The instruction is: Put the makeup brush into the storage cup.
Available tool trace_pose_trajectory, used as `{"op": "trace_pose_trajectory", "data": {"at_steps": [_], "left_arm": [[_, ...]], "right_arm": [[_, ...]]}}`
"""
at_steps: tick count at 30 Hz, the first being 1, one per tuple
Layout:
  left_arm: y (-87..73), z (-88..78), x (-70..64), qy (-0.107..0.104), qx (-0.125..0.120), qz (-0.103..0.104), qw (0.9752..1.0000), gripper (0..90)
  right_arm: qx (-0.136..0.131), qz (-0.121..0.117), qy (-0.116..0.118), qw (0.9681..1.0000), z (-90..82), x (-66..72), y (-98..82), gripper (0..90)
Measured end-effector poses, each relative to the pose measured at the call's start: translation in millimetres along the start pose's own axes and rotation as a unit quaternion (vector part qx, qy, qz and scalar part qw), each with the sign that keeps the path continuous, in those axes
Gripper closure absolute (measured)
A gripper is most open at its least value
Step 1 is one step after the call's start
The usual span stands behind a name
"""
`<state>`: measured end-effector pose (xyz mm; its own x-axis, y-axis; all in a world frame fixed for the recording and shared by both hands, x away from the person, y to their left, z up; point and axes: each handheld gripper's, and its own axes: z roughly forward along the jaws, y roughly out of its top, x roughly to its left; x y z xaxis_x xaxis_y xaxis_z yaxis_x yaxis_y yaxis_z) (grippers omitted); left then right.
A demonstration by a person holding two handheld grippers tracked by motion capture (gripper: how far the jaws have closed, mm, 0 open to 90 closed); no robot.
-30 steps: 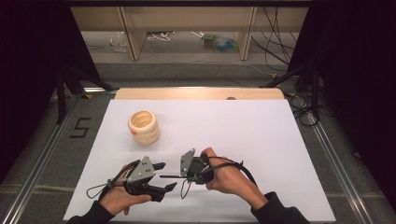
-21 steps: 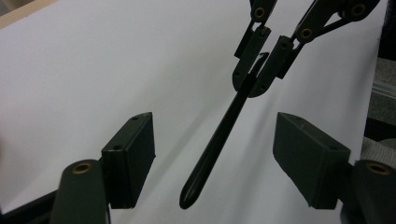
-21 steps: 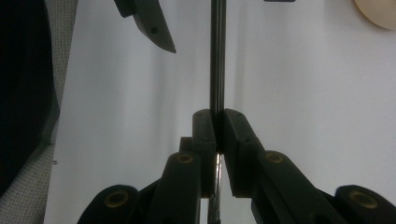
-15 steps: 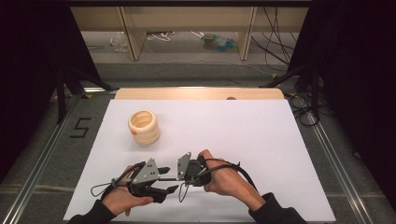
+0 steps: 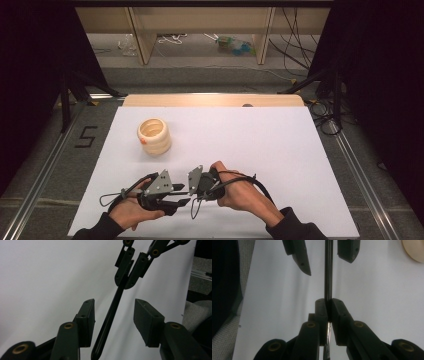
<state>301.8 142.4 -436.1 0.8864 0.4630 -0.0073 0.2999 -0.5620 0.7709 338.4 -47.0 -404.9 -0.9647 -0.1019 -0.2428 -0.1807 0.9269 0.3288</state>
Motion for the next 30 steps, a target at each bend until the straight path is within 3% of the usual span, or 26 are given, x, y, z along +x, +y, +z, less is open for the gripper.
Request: {"op": "trace_pose_trajectory", "data": {"at_steps": [4,5,9,12,15,30], "left_arm": [[1.1,0.0,1.6,-0.006,0.017,0.005,0.9998,54.5],[1.3,0.6,0.4,-0.006,0.015,-0.006,0.9999,55.2],[1.5,2.3,1.4,-0.011,0.019,-0.004,0.9998,57.6],[1.9,3.4,0.9,-0.016,0.019,-0.005,0.9997,58.1],[3.4,4.0,1.7,-0.014,0.024,0.007,0.9996,59.5],[3.8,8.8,-0.9,-0.024,0.027,0.003,0.9993,67.5]], "right_arm": [[0.0,-0.012,0.002,0.9999,1.5,0.8,1.4,84.0],[0.0,-0.013,0.002,0.9999,1.6,1.0,1.7,84.0],[0.002,-0.012,0.008,0.9999,1.9,2.1,2.1,84.0],[0.001,-0.025,0.006,0.9997,2.3,1.3,2.4,84.0],[0.001,-0.016,0.01,0.9998,2.8,3.6,3.5,84.0],[0.001,-0.024,0.012,0.9996,2.9,5.3,6.2,84.0]]}}
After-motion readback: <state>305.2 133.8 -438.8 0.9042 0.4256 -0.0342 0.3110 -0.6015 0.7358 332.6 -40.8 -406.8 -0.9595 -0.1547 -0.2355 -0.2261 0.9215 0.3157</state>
